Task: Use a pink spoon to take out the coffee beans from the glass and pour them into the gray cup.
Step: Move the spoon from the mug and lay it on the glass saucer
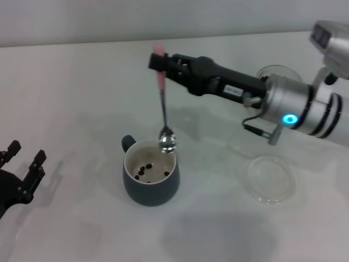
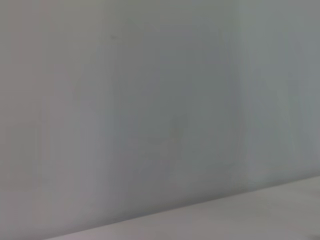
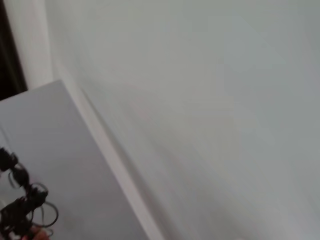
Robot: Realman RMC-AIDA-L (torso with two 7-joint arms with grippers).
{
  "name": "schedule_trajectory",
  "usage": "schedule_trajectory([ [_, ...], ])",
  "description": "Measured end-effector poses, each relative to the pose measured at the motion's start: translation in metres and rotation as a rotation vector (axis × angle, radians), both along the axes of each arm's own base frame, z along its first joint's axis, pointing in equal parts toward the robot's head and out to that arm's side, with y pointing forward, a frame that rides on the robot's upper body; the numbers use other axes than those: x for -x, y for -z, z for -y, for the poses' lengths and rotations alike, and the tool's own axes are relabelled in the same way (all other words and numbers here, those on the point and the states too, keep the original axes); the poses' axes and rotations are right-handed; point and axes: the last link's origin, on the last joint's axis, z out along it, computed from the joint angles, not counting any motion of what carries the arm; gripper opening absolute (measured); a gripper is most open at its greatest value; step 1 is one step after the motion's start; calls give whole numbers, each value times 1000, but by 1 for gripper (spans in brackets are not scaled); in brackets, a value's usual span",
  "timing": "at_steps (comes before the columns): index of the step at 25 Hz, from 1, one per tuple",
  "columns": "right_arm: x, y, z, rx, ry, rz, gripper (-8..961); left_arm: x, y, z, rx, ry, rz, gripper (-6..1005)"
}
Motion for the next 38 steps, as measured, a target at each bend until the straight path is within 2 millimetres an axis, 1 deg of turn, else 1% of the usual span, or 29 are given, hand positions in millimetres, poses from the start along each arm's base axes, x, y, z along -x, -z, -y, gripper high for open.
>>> schedule_trajectory([
  [5,-23,-18,3,-26,58,-6,148,0,-1,-1,-6,0,1,535],
  [10,-56,-39,11,-69,157,5,148,-1,-1,-2,-6,2,2,534],
  [13,-77,-51,19,-90,220,15,148,-1,-1,-3,-7,4,2,534],
  [16,-93,-56,30,-106,278,14,148,-2,-1,-4,-7,8,3,534],
  [19,-107,-59,40,-117,325,20,148,-4,-2,-7,-10,16,4,534],
  [22,-116,-59,48,-117,356,28,147,-5,-2,-9,-14,19,5,535],
  [28,-134,-55,60,-107,431,68,147,-8,-3,-13,-19,30,7,535],
  [32,-140,-52,65,-103,463,86,147,-8,-3,-14,-19,31,7,535],
  [38,-147,-49,66,-100,494,115,147,-9,-3,-15,-19,35,6,534],
])
